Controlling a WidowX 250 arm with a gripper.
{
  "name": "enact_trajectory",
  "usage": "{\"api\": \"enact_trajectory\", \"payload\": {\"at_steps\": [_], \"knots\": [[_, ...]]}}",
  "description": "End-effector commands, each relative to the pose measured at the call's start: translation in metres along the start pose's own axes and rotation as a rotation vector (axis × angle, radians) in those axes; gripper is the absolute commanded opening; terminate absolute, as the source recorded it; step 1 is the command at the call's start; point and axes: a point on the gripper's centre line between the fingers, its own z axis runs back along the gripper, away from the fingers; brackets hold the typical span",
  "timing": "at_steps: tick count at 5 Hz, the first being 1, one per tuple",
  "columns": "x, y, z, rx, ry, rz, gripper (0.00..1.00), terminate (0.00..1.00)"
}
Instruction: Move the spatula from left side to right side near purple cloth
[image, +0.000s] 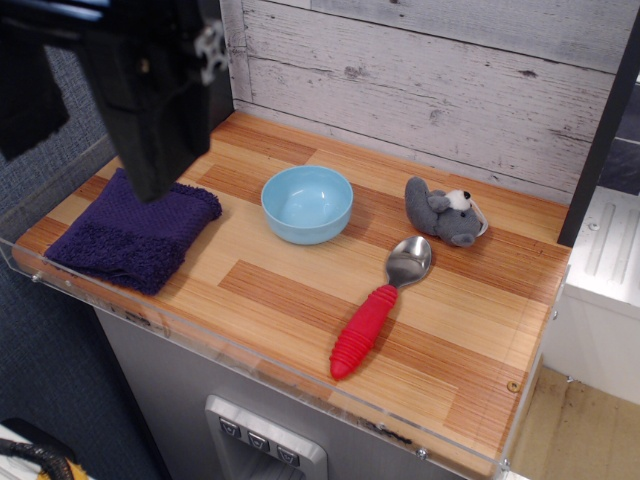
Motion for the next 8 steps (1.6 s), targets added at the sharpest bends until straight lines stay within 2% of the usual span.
{"api": "enact_trajectory", "payload": {"at_steps": [1,2,3,4,5,6,7,8], "knots": [[0.0,0.0,0.0,0.0,0.0,0.0,1.0,0.0],[0.013,-0.002,0.002,0.029,0.006,-0.016,1.0,0.0],[0.018,-0.002,-0.004,0.025,0.001,-0.031,1.0,0.0],[0.023,0.001,-0.018,0.028,0.028,-0.039,1.0,0.0],[0.036,-0.001,-0.043,-0.006,0.045,-0.025,1.0,0.0],[0.043,-0.005,-0.074,-0.038,-0.004,-0.012,1.0,0.0],[0.054,-0.011,-0.104,-0.063,-0.031,-0.057,1.0,0.0],[0.06,-0.015,-0.135,-0.055,-0.009,-0.056,1.0,0.0]]}}
